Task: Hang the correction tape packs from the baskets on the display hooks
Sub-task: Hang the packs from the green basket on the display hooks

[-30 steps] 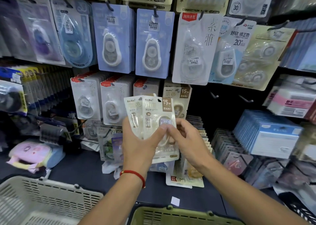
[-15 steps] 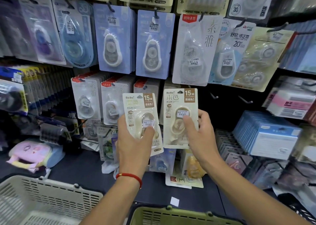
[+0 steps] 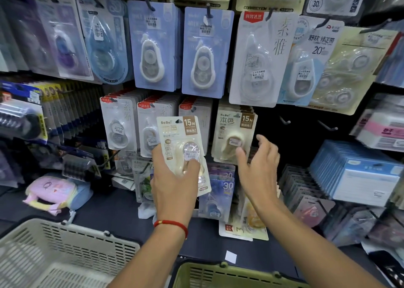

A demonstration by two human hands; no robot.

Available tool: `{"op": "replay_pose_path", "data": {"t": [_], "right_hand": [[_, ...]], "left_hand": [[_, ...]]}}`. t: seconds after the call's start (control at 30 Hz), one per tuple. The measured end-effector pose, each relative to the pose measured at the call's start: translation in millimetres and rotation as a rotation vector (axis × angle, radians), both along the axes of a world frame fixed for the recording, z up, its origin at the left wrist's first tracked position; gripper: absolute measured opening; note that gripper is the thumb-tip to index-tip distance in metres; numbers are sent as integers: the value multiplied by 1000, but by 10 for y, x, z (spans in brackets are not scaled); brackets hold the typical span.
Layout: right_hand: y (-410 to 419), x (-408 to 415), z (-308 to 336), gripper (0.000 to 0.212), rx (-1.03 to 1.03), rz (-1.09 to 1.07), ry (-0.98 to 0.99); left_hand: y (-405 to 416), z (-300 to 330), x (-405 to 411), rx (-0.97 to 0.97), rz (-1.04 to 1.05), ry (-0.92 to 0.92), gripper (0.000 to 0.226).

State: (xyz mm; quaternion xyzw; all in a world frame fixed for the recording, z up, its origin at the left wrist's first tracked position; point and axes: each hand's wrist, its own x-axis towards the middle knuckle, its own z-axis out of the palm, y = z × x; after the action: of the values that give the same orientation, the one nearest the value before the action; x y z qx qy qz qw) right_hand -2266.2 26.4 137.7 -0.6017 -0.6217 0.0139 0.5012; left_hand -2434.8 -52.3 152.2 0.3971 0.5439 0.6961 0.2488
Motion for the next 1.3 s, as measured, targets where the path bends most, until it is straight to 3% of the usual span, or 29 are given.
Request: {"op": "replay_pose_path", "data": {"t": [0.07,0.13,0.2,0.3,0.37,0.43,0.53,0.67,0.87,1.13,1.2,1.3], "right_hand": [[9,-2,-54,46,203,13,-324],[45,32,-106,46,222,65,-614],[59,42,-144,54,72,71,-760],[27,23,-99,60,-33,55,-814],[-15,16,-57,49,42,102,-686],[-99,9,-16,32,83,244,-398],[-278,-57,97,19,-152,514,30],[-346,-12,142,21,-240,607,349],[-356,77,131,18,-164,489,499],[-356,87,198,24,-189,398,548],[-351,90,186,27,-166,354,493],[-368,105,112,50,-63,265,260]], "left_hand": [[12,-9,-24,10,-3,-10,46],[27,-22,-49,16,-2,-12,45],[46,-31,-61,21,-22,-18,44],[71,-51,-44,17,-89,-37,42],[82,-64,-23,21,-154,-41,43],[85,-59,5,22,-226,-33,42],[121,-40,47,3,-361,-61,47],[133,-24,147,-42,-519,-124,54],[121,-51,272,-85,-551,-98,70],[202,-69,315,-46,-507,6,68],[232,-70,309,-51,-506,26,69],[300,-91,297,-67,-480,59,71]]}}
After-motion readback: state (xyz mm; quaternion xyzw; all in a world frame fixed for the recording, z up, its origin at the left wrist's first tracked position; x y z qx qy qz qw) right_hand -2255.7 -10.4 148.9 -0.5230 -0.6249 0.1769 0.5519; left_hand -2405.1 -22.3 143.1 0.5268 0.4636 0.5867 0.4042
